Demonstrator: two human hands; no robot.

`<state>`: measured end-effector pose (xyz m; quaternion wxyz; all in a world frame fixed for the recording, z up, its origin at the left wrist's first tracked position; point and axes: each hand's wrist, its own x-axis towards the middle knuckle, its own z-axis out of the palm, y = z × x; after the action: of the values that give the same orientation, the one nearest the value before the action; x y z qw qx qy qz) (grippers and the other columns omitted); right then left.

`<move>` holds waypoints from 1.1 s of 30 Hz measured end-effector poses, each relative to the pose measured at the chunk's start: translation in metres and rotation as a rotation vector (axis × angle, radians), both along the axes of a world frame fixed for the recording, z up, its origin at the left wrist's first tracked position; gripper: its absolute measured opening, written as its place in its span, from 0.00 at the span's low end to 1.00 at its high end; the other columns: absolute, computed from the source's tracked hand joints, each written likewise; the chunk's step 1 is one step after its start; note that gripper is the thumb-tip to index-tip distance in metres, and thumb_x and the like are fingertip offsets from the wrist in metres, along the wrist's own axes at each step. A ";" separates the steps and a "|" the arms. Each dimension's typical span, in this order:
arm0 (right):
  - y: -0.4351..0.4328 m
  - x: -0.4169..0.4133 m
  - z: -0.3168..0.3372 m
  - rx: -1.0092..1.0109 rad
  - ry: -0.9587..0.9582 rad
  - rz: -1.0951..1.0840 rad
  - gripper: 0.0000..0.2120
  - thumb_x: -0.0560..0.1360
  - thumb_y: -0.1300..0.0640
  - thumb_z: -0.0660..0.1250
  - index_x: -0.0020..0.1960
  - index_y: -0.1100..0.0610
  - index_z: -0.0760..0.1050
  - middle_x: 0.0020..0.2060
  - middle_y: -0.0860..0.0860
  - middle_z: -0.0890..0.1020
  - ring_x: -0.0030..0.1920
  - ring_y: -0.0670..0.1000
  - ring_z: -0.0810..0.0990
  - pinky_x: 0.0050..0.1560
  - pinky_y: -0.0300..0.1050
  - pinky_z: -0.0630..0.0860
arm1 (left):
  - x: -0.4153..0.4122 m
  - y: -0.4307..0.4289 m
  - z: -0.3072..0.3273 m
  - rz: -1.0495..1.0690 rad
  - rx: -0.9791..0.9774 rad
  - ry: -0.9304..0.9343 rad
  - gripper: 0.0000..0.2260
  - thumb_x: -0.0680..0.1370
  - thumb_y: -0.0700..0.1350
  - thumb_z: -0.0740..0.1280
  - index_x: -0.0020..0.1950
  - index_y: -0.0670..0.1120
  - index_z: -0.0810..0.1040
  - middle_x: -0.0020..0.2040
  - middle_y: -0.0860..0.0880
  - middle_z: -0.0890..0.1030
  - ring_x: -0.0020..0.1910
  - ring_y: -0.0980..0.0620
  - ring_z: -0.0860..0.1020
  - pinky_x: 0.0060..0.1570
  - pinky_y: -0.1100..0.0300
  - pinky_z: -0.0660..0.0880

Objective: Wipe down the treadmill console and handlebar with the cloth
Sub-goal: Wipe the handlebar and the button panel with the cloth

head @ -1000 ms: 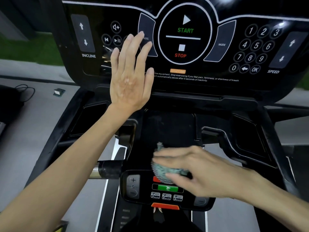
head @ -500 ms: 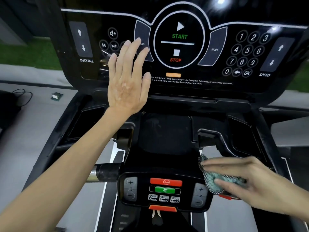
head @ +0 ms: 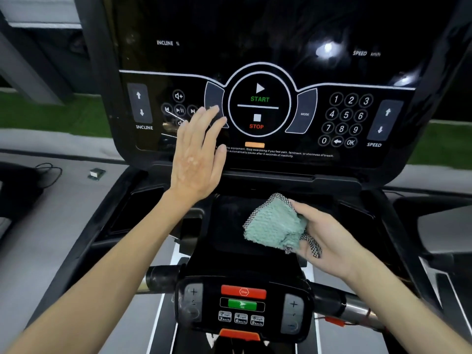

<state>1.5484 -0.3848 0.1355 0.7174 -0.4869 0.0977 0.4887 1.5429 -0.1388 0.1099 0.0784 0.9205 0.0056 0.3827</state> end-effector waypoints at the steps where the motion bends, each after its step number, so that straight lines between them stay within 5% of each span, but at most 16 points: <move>1: 0.002 0.000 0.000 0.026 0.013 -0.004 0.17 0.77 0.52 0.61 0.57 0.62 0.79 0.53 0.59 0.84 0.51 0.57 0.84 0.48 0.48 0.83 | -0.003 -0.004 0.001 -0.040 -0.022 -0.010 0.18 0.79 0.38 0.63 0.68 0.36 0.72 0.71 0.39 0.70 0.73 0.41 0.65 0.73 0.49 0.58; 6: 0.009 0.002 0.001 0.144 0.026 0.042 0.19 0.78 0.50 0.60 0.59 0.61 0.77 0.56 0.60 0.82 0.54 0.58 0.83 0.55 0.52 0.80 | -0.024 -0.037 0.009 -0.341 -0.160 0.034 0.16 0.80 0.41 0.61 0.64 0.35 0.76 0.64 0.41 0.77 0.65 0.45 0.73 0.67 0.50 0.68; 11: 0.016 -0.001 0.003 0.227 0.033 0.113 0.17 0.74 0.57 0.59 0.58 0.64 0.77 0.52 0.61 0.82 0.50 0.58 0.83 0.48 0.50 0.82 | -0.047 -0.049 0.008 -0.428 -0.394 0.378 0.16 0.81 0.46 0.64 0.67 0.44 0.75 0.61 0.52 0.78 0.62 0.59 0.74 0.64 0.65 0.68; 15: 0.023 -0.013 0.009 0.309 0.032 0.117 0.18 0.71 0.65 0.53 0.55 0.64 0.77 0.44 0.60 0.82 0.40 0.56 0.84 0.36 0.46 0.81 | -0.058 -0.046 0.009 -0.399 -0.648 0.537 0.16 0.80 0.49 0.66 0.67 0.49 0.76 0.59 0.57 0.80 0.60 0.61 0.76 0.62 0.64 0.72; 17: 0.026 -0.018 0.009 0.326 0.037 0.098 0.19 0.71 0.66 0.51 0.54 0.66 0.76 0.43 0.61 0.82 0.39 0.57 0.84 0.33 0.45 0.81 | -0.061 -0.042 0.011 -0.399 -0.703 0.539 0.13 0.78 0.48 0.69 0.61 0.48 0.80 0.55 0.57 0.81 0.56 0.59 0.78 0.58 0.61 0.75; 23: 0.047 -0.048 0.012 0.298 -0.114 0.060 0.26 0.68 0.72 0.50 0.62 0.69 0.74 0.56 0.65 0.78 0.55 0.62 0.79 0.49 0.52 0.79 | -0.089 -0.017 0.024 -0.370 -0.888 0.517 0.07 0.72 0.46 0.75 0.45 0.47 0.79 0.48 0.54 0.83 0.49 0.56 0.80 0.51 0.58 0.79; 27: 0.085 -0.090 0.015 0.146 -0.307 0.024 0.19 0.75 0.76 0.55 0.62 0.67 0.73 0.51 0.63 0.81 0.47 0.57 0.83 0.40 0.45 0.80 | -0.127 0.014 0.029 -0.332 -0.890 0.425 0.08 0.75 0.46 0.73 0.43 0.46 0.75 0.42 0.52 0.83 0.44 0.53 0.81 0.49 0.55 0.79; 33: 0.137 -0.159 0.019 -0.012 -0.444 -0.049 0.14 0.77 0.67 0.64 0.61 0.60 0.76 0.55 0.59 0.83 0.54 0.56 0.83 0.52 0.53 0.81 | -0.196 0.063 0.031 -0.257 -1.052 0.347 0.04 0.78 0.48 0.68 0.47 0.50 0.74 0.45 0.53 0.83 0.45 0.59 0.81 0.46 0.61 0.79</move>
<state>1.3896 -0.2479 0.1541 0.7301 -0.5842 -0.0478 0.3512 1.3472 -0.0762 0.1407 0.5701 0.8003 0.0960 0.1590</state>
